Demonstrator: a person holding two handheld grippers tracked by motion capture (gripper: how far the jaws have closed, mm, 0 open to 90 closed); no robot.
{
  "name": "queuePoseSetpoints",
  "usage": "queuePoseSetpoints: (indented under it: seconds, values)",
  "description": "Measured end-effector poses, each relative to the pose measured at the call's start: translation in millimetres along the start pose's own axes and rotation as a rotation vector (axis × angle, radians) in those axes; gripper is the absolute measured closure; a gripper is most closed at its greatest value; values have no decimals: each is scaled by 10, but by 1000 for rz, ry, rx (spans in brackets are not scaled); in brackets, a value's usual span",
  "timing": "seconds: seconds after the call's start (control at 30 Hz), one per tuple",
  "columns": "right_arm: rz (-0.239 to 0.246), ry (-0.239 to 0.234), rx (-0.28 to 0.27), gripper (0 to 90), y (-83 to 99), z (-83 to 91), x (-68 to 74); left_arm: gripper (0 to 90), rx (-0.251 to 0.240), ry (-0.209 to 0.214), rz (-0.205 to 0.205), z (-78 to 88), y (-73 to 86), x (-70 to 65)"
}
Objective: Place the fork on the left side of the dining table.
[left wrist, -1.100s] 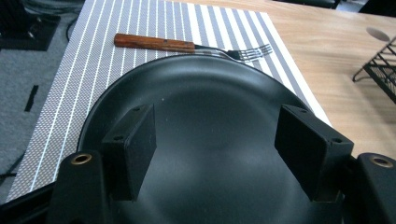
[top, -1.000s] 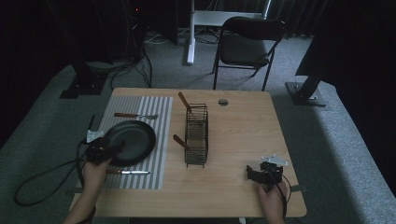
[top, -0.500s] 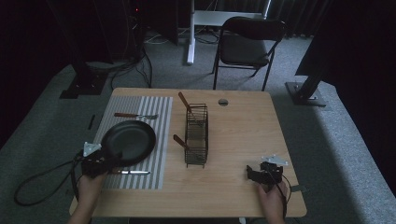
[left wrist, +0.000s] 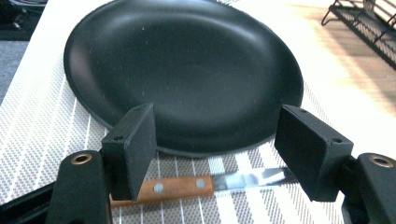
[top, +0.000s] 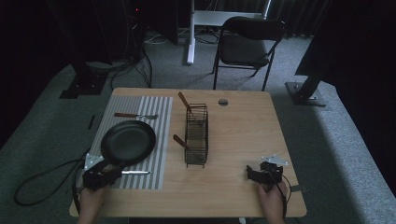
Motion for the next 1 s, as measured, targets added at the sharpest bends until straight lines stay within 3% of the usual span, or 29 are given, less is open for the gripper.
queuePoseSetpoints:
  seconds: [0.23,0.3,0.37,0.43,0.57,0.63,0.73,0.77,1.0]
  values:
    - [0,0,0,117,0,0,0,297,-25,-22,-27,62,134,-10]
    - [0,0,0,118,0,0,0,297,-23,-21,-5,77,165,-6]
    - [0,0,0,117,0,0,0,280,-49,-54,3,110,200,-9]
    - [0,0,0,117,0,0,0,279,-62,-93,-17,143,241,-28]
    - [0,0,0,117,0,0,0,279,-23,-87,-25,155,335,-54]
    - [0,0,0,118,0,0,0,279,-4,-109,-37,148,378,-50]
    - [0,0,0,117,0,0,0,278,0,-138,-23,150,421,-36]
    - [0,0,0,117,0,0,0,181,7,-140,-23,146,432,-31]
    - [0,0,0,117,0,0,0,178,22,-205,-71,126,460,-12]
Point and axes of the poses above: each handheld gripper's, and its own axes: z roughly backward along the jaws, y roughly out of its underside, x roughly to its left, the point moved 2 cm from there along -z, roughly forward along the jaws, and after that the axes turned 12 degrees about -x, right-handed, at the moved point
